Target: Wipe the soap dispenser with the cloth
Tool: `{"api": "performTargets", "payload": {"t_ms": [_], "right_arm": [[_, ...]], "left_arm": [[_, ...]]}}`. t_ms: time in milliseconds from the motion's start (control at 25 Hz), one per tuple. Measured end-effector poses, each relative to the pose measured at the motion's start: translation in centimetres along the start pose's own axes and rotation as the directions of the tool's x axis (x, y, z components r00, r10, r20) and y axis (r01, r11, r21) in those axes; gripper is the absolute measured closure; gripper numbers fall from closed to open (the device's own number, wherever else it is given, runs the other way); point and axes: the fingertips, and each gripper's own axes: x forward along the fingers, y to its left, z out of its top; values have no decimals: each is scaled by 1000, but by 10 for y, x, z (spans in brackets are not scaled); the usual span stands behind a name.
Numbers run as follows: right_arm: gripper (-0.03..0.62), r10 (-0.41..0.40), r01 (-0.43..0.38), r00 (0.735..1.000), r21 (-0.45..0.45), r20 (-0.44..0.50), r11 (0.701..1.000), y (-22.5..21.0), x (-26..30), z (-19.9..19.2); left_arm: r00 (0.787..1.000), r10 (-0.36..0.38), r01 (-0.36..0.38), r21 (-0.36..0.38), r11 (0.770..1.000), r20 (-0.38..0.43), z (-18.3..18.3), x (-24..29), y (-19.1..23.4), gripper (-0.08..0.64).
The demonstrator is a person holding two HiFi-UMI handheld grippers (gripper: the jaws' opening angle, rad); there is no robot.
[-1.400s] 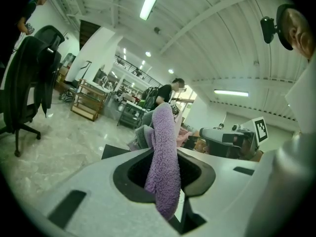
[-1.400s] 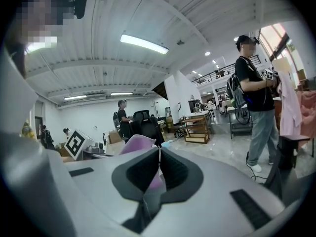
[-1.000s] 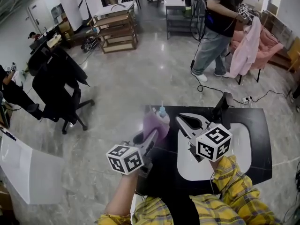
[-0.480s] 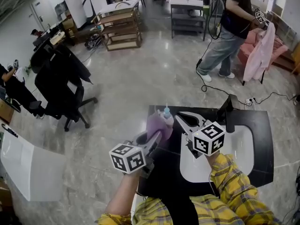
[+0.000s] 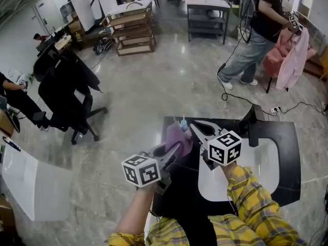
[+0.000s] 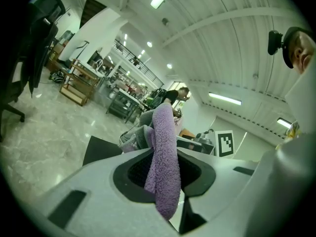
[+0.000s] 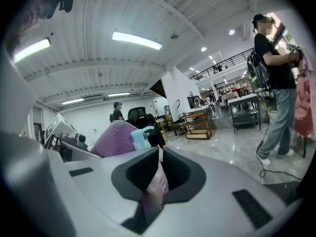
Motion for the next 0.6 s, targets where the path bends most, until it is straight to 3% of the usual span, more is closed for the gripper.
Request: {"api": "performTargets", "payload": {"t_ms": [600], "right_arm": [[584, 3, -4, 999, -18, -33, 1000, 2, 6, -7]], "left_arm": [[998, -7, 4, -56, 998, -57, -18, 11, 16, 484]]}}
